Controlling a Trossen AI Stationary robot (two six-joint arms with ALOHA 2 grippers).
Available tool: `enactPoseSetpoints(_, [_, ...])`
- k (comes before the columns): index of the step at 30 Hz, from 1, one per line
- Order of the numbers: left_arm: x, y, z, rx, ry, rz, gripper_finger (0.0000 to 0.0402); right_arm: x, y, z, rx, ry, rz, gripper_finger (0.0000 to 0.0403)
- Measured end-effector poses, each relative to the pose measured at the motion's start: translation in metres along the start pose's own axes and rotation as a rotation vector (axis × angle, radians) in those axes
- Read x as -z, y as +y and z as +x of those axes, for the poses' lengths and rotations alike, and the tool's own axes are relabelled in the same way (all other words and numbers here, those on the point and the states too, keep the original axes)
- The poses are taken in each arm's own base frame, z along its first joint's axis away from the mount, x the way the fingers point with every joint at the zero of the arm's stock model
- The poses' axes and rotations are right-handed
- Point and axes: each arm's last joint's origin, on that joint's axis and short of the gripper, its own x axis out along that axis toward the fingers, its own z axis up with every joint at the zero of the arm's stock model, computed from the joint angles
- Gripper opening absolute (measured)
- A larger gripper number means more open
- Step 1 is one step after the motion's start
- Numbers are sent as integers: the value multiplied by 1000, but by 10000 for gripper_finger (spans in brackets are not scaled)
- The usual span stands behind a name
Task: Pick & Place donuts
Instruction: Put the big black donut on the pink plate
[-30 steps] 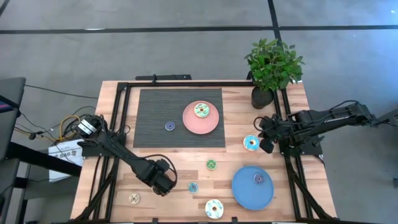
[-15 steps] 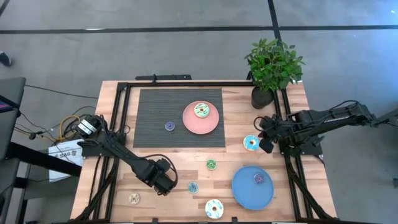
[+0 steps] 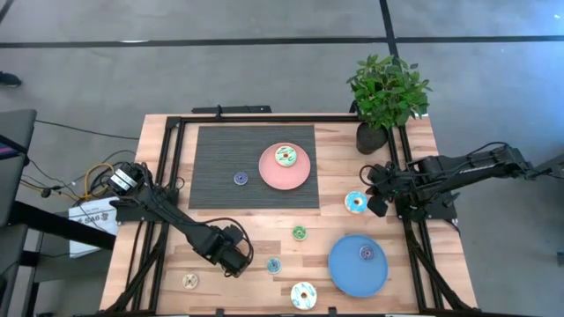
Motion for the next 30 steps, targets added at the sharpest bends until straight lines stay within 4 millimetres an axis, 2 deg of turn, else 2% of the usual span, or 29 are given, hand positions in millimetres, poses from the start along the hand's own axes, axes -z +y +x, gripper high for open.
enactPoseSetpoints(5, [-1, 0, 1, -7, -29, 8, 281, 0, 0, 0, 0, 0, -1, 1])
enactPoseSetpoints(14, [2, -8, 19, 2, 30, 11, 281, 0, 0, 0, -2, -2, -1, 1])
enactPoseSetpoints(27, [3, -8, 19, 2, 33, 2, 280, -2, 1, 0, -12, -17, 2, 1])
enactPoseSetpoints(30, [3, -8, 19, 4, 36, -5, 269, -2, 1, 0, -13, -18, 2, 1])
